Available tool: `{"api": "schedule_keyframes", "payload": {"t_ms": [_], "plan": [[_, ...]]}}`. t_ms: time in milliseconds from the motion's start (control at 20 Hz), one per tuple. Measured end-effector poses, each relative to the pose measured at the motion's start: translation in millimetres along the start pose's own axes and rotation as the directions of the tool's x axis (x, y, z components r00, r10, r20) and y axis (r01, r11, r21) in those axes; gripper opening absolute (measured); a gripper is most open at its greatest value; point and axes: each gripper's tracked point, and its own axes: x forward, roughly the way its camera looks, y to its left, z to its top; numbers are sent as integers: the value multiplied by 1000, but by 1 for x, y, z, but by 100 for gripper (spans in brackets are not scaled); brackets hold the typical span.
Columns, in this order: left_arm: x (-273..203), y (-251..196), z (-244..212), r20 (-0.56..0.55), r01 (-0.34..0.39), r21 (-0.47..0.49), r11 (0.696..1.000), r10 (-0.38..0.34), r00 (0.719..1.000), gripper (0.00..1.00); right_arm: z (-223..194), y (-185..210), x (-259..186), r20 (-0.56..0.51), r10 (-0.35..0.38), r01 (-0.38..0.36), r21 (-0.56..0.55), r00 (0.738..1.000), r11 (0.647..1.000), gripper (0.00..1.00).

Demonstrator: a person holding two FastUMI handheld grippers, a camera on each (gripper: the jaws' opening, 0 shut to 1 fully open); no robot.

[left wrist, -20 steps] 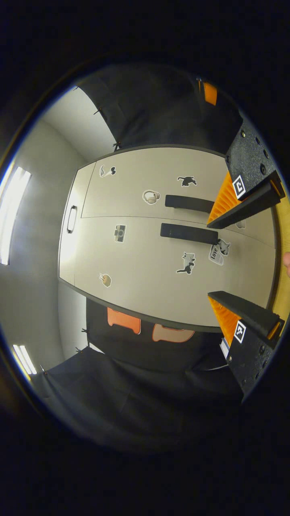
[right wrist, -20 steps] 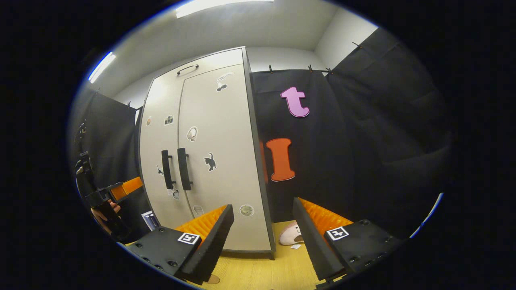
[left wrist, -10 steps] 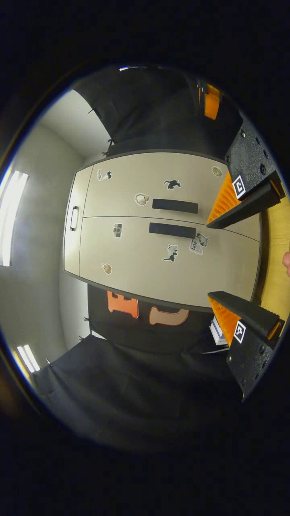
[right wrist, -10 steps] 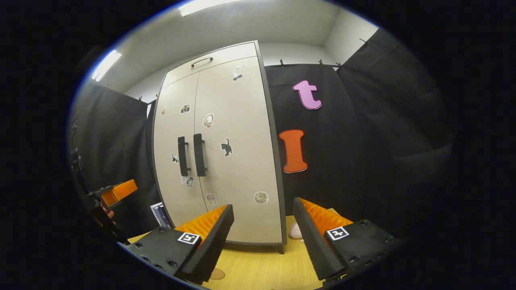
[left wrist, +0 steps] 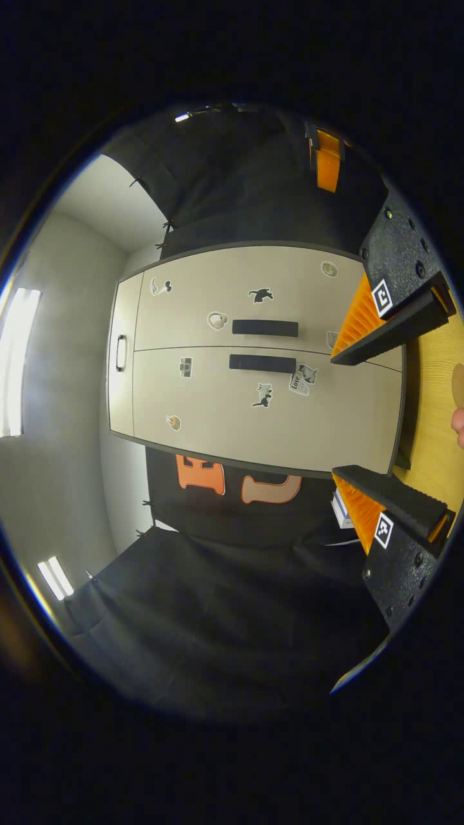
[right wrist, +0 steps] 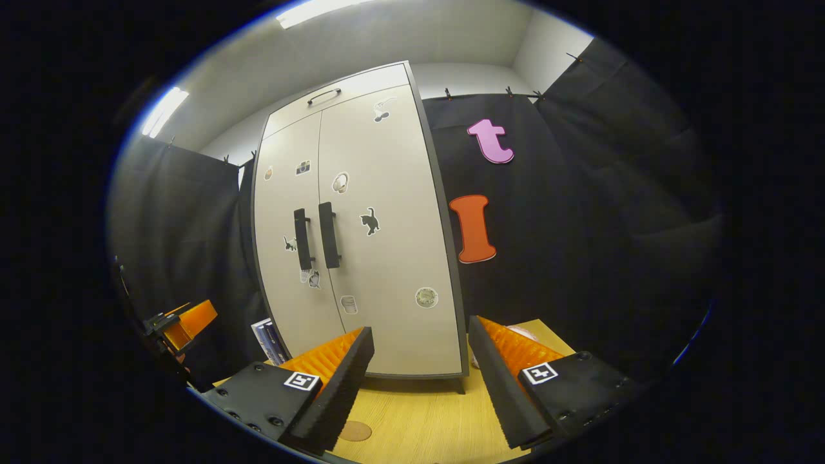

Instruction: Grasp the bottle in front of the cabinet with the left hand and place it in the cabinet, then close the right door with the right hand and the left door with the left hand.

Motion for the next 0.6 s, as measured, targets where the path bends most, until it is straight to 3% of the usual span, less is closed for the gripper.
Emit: {"api": "schedule_keyframes", "payload": {"t_ms": [600], "plan": [[3, -14, -4, -18, 48, -12, 999, -48, 999, 95, 6, -3, -11, 31, -26, 26, -5, 999, 1000, 98]]}}
